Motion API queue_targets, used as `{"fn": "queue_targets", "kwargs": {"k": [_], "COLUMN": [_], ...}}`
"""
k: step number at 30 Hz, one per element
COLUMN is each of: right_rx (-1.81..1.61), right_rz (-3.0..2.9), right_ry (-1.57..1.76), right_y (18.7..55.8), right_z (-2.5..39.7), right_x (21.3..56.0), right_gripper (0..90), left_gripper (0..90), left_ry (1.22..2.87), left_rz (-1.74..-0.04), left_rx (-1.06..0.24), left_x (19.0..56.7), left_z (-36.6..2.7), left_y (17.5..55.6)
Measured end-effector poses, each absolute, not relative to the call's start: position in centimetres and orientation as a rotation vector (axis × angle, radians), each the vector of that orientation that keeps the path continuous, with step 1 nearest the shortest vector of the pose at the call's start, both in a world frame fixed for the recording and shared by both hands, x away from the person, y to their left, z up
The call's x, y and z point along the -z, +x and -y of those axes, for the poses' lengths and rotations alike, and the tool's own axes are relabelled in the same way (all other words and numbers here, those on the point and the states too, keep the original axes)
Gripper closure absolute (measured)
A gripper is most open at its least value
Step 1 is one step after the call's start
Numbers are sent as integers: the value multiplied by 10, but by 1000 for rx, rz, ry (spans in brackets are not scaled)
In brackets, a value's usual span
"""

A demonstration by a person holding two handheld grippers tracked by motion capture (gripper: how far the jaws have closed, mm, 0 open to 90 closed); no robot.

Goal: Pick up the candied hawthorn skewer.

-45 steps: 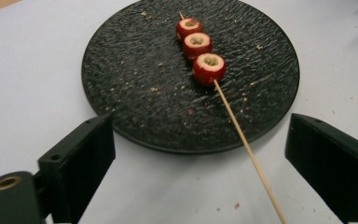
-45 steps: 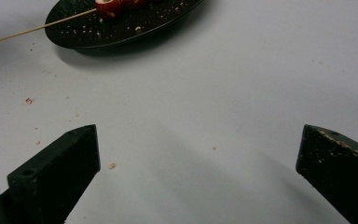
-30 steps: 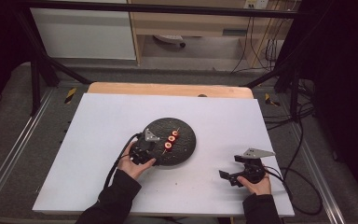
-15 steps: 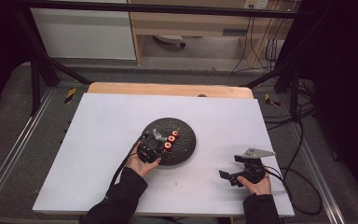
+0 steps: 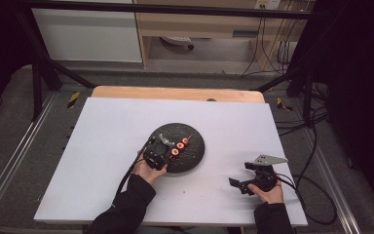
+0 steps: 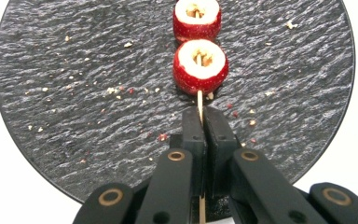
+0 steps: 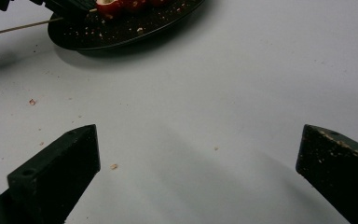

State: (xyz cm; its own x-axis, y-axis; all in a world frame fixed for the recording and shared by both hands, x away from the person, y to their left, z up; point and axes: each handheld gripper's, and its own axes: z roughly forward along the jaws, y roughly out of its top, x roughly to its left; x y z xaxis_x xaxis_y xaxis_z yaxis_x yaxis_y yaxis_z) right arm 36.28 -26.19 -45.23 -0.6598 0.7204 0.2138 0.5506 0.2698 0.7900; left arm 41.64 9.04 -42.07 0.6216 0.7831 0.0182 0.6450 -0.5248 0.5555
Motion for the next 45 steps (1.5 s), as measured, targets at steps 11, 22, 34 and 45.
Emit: {"fn": "queue_targets", "kwargs": {"k": [11,22,34,45], "right_rx": [-1341,-1339,-1351,-1349], "right_rz": [-2348,-2342,-2336,-2340], "right_ry": [1190,1202,1209,1195], "right_y": [363,362,362,362], "right_z": [262,261,258,245], "right_x": [452,453,452,450], "right_gripper": [5,5,5,4], "left_gripper": [882,881,881,881], "left_ry": [2251,2113,1998,1938], "left_rz": [-1075,-1008,-933,-895], "left_rx": [-393,-403,-408,-397], "left_x": [417,406,407,412], "left_z": [-102,-133,-165,-186], "left_y": [408,389,364,347]}}
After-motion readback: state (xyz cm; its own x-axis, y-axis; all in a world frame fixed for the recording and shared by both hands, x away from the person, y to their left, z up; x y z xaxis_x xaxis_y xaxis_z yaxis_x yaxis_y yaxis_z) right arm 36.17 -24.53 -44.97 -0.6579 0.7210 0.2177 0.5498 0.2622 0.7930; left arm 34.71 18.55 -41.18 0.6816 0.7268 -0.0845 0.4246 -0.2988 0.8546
